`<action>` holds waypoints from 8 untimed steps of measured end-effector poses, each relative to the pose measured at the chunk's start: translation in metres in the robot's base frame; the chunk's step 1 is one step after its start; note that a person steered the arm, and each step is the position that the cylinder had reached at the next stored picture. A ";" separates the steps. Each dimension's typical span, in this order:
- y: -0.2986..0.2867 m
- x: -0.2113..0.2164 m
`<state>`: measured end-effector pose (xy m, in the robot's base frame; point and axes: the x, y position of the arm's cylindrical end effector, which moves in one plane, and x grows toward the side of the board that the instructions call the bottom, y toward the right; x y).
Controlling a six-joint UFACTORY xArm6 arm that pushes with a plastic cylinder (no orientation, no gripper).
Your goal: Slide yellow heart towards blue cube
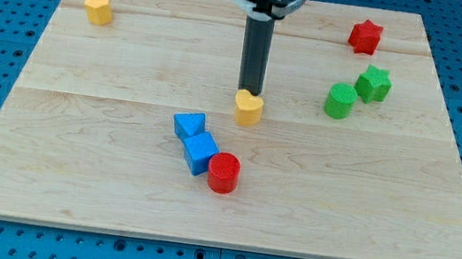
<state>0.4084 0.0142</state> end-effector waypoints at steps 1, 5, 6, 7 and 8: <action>0.000 0.032; 0.043 0.070; 0.047 0.094; 0.019 0.098; 0.033 0.096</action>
